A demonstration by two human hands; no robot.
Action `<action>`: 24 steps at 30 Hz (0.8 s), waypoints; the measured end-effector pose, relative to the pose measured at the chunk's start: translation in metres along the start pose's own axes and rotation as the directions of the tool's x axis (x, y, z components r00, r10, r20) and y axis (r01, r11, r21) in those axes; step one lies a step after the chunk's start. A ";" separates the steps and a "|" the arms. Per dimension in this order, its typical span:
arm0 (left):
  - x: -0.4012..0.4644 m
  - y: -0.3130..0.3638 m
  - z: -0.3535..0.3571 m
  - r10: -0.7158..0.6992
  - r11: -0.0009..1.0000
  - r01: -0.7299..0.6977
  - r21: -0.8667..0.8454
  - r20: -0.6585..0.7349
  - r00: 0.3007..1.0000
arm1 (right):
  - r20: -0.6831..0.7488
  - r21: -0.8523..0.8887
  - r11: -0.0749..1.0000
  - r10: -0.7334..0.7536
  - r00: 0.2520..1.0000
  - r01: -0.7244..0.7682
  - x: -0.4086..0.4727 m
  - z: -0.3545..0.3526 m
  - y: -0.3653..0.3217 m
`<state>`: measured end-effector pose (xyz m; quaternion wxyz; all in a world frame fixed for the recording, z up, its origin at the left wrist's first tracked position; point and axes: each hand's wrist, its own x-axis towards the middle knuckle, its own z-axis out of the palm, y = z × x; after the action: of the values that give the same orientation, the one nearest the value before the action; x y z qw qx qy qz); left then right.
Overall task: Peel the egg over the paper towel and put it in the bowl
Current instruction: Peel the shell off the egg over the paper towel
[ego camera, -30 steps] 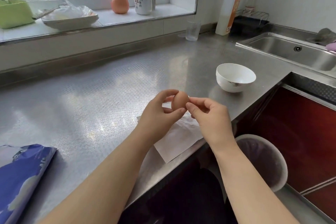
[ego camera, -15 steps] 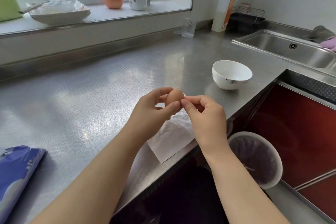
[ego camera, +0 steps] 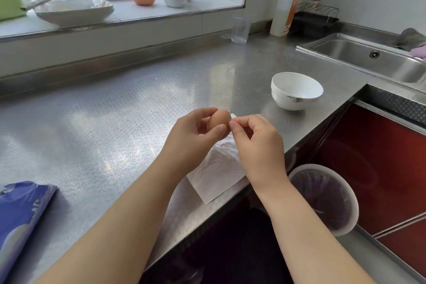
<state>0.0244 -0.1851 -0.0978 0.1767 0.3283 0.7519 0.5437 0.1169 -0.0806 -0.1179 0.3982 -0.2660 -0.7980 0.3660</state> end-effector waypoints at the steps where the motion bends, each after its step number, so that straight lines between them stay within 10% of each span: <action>1: 0.000 0.000 0.000 -0.003 1.000 0.003 -0.004 0.005 1.000 | -0.004 -0.012 1.000 -0.014 1.000 0.014 0.000 0.001 0.000; 24: -0.002 0.001 0.008 0.011 1.000 -0.012 -0.011 -0.102 0.995 | 0.041 0.108 0.987 0.112 0.993 -0.116 0.001 -0.003 -0.003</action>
<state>0.0308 -0.1805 -0.0994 0.1367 0.3032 0.7551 0.5650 0.1185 -0.0798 -0.1139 0.3765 -0.2824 -0.7669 0.4363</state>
